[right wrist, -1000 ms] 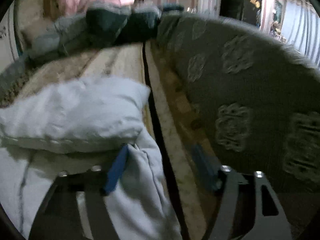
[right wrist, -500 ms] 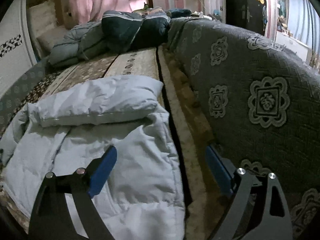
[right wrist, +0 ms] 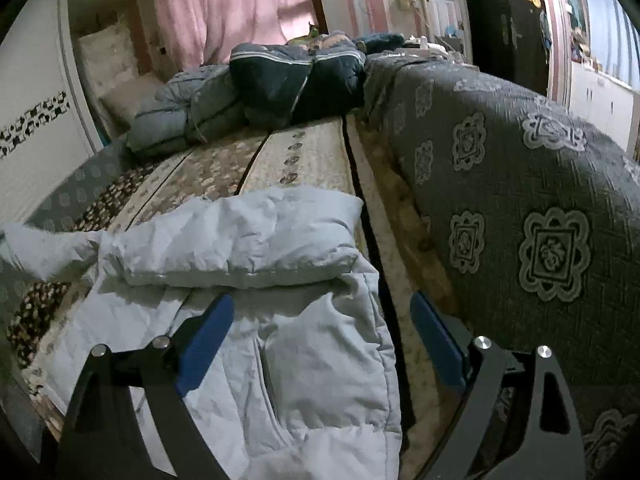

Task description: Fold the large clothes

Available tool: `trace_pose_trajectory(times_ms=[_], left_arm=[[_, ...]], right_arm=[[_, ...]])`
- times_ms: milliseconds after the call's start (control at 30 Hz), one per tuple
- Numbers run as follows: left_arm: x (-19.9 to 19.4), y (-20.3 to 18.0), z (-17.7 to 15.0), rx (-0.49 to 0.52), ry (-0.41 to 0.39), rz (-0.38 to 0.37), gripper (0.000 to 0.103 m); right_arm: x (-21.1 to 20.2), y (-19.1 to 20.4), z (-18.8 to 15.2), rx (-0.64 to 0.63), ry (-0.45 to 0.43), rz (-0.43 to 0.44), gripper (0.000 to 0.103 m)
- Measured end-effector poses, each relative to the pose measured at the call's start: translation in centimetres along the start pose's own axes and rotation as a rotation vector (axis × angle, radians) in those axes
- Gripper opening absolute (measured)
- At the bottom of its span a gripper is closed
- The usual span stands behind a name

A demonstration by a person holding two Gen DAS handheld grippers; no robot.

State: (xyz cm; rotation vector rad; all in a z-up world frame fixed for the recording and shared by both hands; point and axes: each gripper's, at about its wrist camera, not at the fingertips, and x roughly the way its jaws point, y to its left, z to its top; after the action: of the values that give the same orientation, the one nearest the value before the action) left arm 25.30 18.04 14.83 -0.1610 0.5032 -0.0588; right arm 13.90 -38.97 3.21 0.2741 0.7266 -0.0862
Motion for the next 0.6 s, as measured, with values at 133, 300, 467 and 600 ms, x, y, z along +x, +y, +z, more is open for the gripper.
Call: trace_pose_trajectory(times_ms=[133,300,467,600], left_arm=[[-5.6,-9.4,4.6,0.086,-0.092,-0.180,0.003],[-8.6,-23.5,4.1,0.256,-0.080,-0.351,0.003],[-5.8,-34.1,-1.0,0.337,0.004,-0.419,0.032],[-3.8,-38.8,-4.0,0.347,-0.007,-0.378,0.088]], right_arm=[[-1.2,-0.6,0.2,0.030,-0.045,0.025,0.090],[-2.0,-1.8,0.7,0.105,-0.089,0.042,0.090],[-3.4,-2.3,1.9,0.120,-0.137,0.057,0.090],[-4.8,-3.1,2.4,0.096,-0.157,0.030,0.090]])
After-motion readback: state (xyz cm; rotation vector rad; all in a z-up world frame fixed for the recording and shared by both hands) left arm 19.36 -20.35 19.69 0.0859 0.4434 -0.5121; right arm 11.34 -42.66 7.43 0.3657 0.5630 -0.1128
